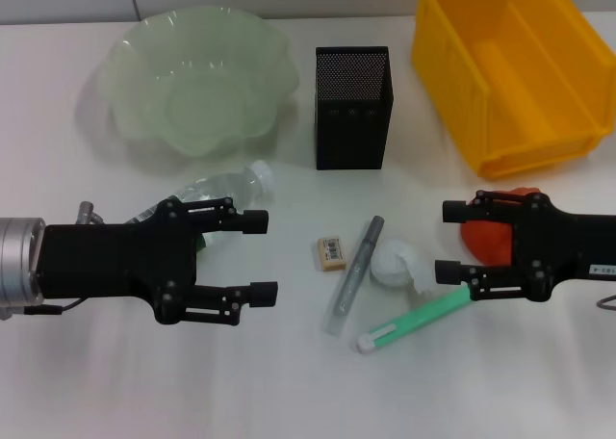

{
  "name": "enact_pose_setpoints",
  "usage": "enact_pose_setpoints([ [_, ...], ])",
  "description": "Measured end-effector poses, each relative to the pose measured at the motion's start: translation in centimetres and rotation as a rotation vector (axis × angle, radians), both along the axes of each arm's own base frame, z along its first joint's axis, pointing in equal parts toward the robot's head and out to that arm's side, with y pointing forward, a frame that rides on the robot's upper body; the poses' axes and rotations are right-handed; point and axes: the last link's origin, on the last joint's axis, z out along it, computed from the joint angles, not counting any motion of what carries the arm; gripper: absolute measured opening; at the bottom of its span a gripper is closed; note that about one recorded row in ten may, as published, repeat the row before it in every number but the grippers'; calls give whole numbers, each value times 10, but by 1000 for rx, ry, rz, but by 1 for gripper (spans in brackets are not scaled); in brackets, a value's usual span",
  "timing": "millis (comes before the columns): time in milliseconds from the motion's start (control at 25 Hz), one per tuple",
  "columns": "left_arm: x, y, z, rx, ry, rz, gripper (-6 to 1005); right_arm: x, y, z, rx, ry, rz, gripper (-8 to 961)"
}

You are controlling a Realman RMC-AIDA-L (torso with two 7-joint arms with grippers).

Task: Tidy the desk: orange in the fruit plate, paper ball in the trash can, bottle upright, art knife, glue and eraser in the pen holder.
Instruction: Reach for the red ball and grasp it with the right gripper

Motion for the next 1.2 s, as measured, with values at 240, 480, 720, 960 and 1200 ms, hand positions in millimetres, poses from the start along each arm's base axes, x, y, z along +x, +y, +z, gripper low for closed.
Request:
enact_pose_setpoints([
  [240, 1, 2, -2, 7, 4, -3, 798, -1, 6, 21, -8, 5, -45, 788],
  [480, 3, 2, -5, 9, 9, -6, 794, -4, 17, 54, -18, -45, -115, 781],
  [720, 6, 4, -6, 11, 12, -17, 790, -10, 27, 74, -69, -165, -164, 775],
  [960, 7, 5, -7, 11, 10, -21, 786, -15, 39, 87, -133, -343, -202, 768],
  [1200, 7, 5, -6, 13, 9, -21, 782, -19, 50, 95, -136, -483, -211, 762],
])
